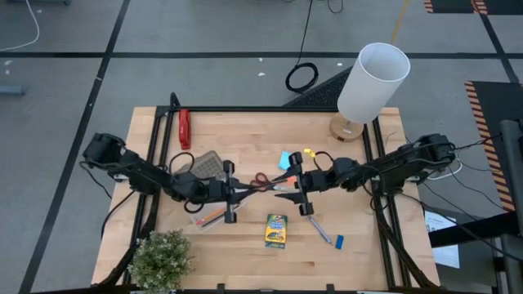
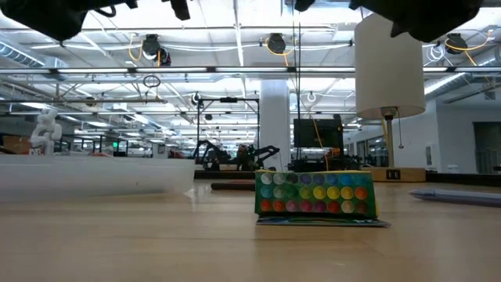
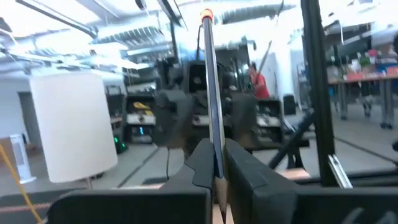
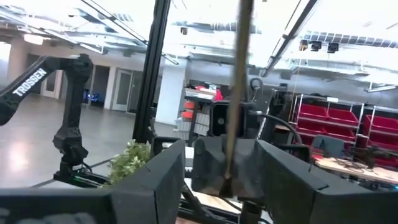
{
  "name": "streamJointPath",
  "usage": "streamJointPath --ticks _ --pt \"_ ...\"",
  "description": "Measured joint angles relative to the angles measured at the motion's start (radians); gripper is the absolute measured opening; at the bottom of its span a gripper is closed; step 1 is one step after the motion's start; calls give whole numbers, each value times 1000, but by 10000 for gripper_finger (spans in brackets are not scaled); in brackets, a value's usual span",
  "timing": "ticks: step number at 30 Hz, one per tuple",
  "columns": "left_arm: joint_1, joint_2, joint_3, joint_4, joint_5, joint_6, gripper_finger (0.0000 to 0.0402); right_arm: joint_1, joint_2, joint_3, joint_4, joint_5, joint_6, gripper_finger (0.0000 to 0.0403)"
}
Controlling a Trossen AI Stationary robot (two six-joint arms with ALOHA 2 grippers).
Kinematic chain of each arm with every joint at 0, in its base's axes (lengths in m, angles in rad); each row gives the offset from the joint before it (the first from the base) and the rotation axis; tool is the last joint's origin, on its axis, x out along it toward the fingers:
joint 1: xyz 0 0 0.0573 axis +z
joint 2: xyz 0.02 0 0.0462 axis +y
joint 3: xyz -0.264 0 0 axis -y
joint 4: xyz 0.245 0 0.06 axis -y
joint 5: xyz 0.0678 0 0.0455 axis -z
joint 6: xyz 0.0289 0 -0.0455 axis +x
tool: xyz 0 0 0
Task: Pack school essentials
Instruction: Put the black pencil into the supply box
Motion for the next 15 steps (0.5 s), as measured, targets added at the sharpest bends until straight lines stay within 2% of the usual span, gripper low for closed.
streamJointPath --ticks 6,11,15 --pt "17 47 0 79 52 2 23 1 48 49 -1 -1 23 165" --pt "38 62 6 79 55 1 15 1 47 68 4 1 28 144" --pt "48 62 11 75 61 -3 25 2 47 73 3 4 47 115"
